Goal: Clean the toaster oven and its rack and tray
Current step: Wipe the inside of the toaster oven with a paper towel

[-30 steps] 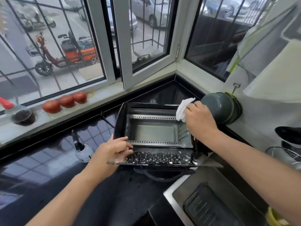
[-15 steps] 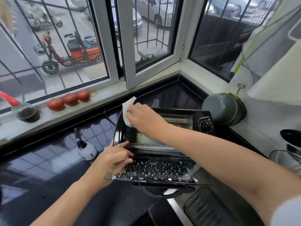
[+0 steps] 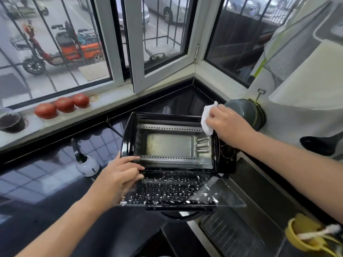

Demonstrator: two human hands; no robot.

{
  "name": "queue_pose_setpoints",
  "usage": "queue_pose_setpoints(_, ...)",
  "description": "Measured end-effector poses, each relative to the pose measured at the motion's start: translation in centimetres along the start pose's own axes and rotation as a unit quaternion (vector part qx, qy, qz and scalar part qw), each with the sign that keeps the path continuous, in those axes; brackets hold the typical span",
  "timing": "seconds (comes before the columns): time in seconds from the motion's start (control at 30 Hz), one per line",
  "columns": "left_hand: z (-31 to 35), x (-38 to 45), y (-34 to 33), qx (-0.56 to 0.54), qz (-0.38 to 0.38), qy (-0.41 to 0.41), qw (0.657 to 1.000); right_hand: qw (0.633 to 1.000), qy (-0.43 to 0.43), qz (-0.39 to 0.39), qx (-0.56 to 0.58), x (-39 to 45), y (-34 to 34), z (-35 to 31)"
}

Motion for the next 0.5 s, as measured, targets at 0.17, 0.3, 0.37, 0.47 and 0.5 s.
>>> queue_pose_setpoints(0.17,3.8,-0.8,1.4,0.068,0.053,-0.079,0.993,0.998,0.014,-0.008,-0.067,-1.2,0.7,-1.0)
queue_pose_setpoints(0.3,2.8,-0.5,0.8,0.109,0.074,-0.108,0.985,0.994,-0.007,-0.022,-0.108,-1.6,1.1,-1.8)
queue_pose_setpoints(0.37,2.9,-0.9,0.6,0.111,0.093,-0.13,0.981,0.991,-0.013,-0.042,-0.123,-1.1,1.3,-2.1)
queue_pose_setpoints(0.47,3.0,-0.9,1.0,0.083,0.114,-0.128,0.982,0.989,-0.017,-0.065,-0.132,-1.0,1.5,-2.1)
queue_pose_setpoints(0.5,3.2,-0.9,1.1,0.075,0.114,-0.127,0.982,0.99,-0.008,-0.066,-0.126,-1.3,1.6,-2.5)
Point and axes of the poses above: each hand's wrist, its own x-axis towards the middle knuckle, its own y-axis out of the back of the hand, z = x × y, the point moved 5 cm from there along x, towards the middle knuckle, and after that the axes turned 5 degrees about y, right-handed, at the moved point
